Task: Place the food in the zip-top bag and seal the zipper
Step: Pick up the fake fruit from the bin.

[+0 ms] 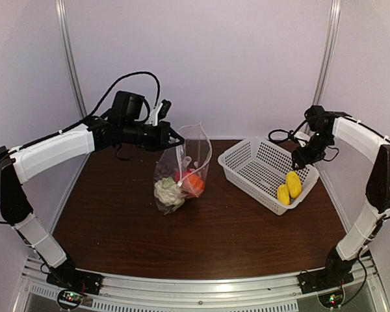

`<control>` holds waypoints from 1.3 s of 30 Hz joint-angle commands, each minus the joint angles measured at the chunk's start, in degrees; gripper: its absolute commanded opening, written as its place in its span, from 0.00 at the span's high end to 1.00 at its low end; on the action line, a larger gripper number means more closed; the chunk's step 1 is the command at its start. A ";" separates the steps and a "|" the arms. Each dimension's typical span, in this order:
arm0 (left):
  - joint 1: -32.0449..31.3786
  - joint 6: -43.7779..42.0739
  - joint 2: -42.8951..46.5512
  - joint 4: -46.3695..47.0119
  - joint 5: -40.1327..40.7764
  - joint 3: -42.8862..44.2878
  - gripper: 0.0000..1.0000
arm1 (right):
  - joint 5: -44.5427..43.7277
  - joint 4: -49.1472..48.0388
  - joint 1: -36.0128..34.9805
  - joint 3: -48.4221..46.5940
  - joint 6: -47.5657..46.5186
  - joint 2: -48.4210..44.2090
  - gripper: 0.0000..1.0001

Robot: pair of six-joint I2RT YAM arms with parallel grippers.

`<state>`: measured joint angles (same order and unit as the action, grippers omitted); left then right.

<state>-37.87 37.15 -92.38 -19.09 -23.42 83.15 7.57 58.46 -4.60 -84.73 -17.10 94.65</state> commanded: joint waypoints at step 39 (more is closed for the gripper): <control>0.34 0.02 0.80 3.62 -0.06 -3.79 1.00 | 16.06 -3.28 2.14 -1.87 4.26 1.81 0.59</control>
<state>-37.87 37.15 -91.29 -17.91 -23.20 78.96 16.40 53.69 -2.17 -82.83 -11.44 102.80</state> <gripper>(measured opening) 0.005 0.542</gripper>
